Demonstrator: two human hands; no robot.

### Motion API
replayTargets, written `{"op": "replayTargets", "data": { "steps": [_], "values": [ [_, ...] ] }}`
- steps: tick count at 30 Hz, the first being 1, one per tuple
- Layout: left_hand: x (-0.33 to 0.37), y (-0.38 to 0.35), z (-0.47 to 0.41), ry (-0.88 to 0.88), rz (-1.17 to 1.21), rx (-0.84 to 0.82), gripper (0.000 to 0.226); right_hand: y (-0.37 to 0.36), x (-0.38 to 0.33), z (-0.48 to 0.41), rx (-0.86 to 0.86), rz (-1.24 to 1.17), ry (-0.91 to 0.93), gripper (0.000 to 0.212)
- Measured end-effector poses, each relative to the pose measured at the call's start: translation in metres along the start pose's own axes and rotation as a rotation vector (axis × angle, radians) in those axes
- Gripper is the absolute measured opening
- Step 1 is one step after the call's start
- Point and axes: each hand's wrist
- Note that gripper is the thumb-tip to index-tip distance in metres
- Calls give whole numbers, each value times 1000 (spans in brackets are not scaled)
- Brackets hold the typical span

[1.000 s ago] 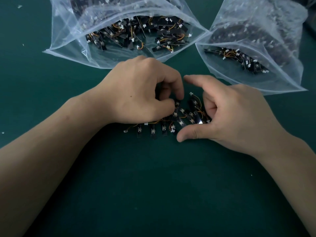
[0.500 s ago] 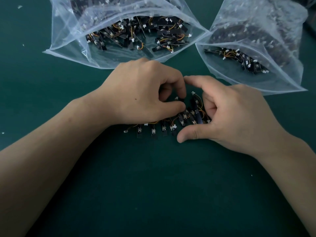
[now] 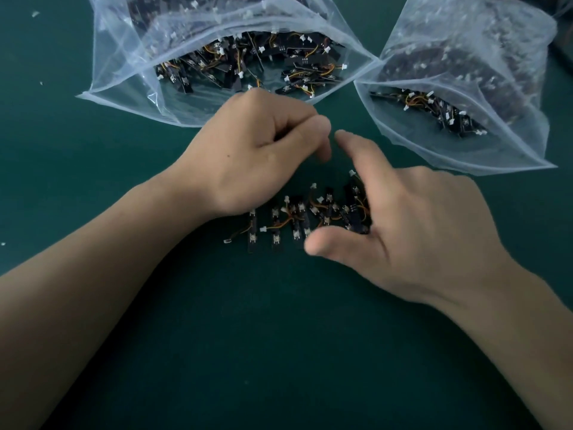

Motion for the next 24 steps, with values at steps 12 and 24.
{"op": "replayTargets", "data": {
  "steps": [12, 24],
  "values": [
    [-5, -3, -4, 78, 282, 119, 54, -15, -51, -19, 71, 143, -197, 143],
    [-4, -2, -3, 75, 283, 107, 52, -19, -12, -15, 73, 30, -29, 59]
  ]
}}
Point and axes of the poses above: each hand's wrist, its own z-axis away from the middle knuckle, its own y-axis out of the back of the hand, x = y × z, and after that the axes turned 9 degrees about y, right-handed
